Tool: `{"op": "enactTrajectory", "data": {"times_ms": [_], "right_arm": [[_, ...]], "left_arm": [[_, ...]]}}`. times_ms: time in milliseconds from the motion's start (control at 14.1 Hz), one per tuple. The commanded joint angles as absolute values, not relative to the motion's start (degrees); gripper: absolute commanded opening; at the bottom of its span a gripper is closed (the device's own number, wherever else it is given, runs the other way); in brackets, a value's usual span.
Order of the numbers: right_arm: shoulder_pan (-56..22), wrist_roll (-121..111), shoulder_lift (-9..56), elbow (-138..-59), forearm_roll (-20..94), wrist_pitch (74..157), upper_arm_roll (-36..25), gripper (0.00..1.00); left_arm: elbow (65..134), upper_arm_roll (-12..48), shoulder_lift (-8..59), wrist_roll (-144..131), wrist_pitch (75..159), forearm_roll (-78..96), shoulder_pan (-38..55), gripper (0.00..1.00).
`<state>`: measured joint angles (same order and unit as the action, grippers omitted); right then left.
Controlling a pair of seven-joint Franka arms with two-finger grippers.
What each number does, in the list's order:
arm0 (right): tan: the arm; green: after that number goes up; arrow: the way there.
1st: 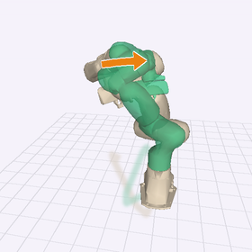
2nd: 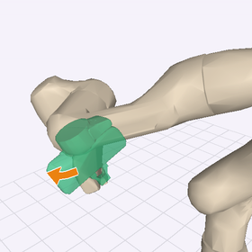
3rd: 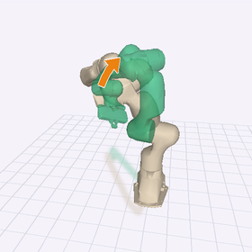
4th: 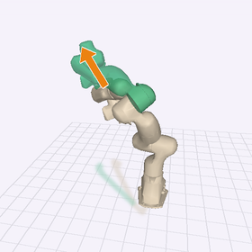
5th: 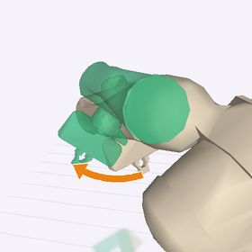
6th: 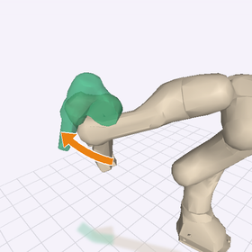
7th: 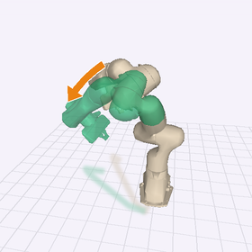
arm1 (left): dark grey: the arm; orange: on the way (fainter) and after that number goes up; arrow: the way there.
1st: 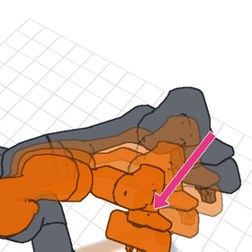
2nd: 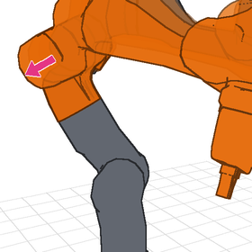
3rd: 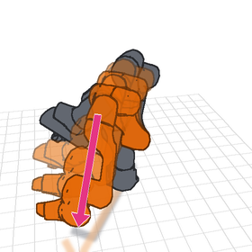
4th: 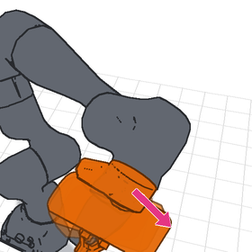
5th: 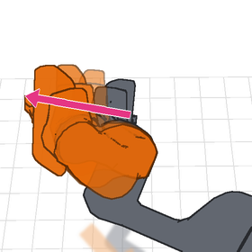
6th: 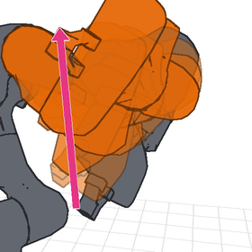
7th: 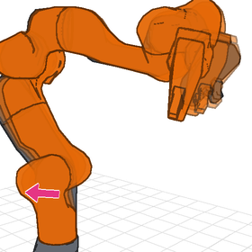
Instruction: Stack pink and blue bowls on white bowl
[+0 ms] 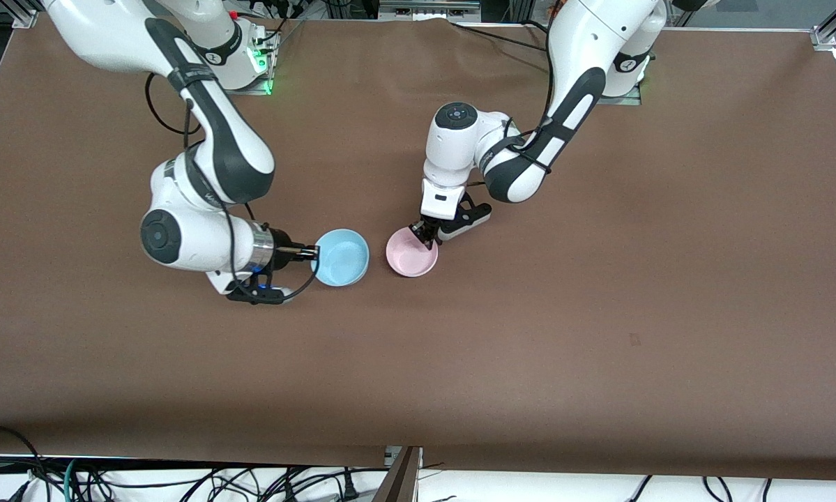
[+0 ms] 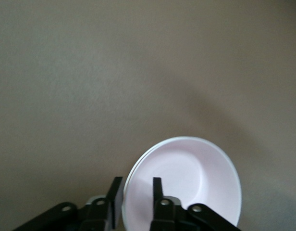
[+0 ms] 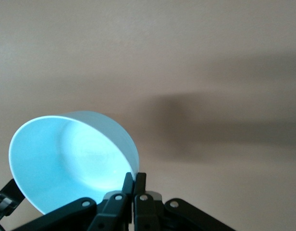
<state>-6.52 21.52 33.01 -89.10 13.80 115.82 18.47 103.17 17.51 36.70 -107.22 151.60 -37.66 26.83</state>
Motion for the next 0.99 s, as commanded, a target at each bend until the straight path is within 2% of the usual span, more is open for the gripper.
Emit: {"op": "enactTrajectory", "data": {"times_ms": [0,354,920], "right_arm": [[-8.7,24.4,34.3,-88.1,14.3,117.5,18.4,0.00],[-11.3,26.5,35.4,-88.1,14.2,119.4,18.4,0.00],[-15.6,28.7,38.5,-88.1,14.0,124.5,18.3,0.00]], "left_arm": [[100.4,17.3,36.6,-108.7,148.5,-39.5,27.1,0.50],[99.2,17.5,34.2,-108.5,147.1,-39.3,25.7,0.50],[89.7,18.0,33.6,-107.1,137.3,-37.0,24.4,0.50]]}}
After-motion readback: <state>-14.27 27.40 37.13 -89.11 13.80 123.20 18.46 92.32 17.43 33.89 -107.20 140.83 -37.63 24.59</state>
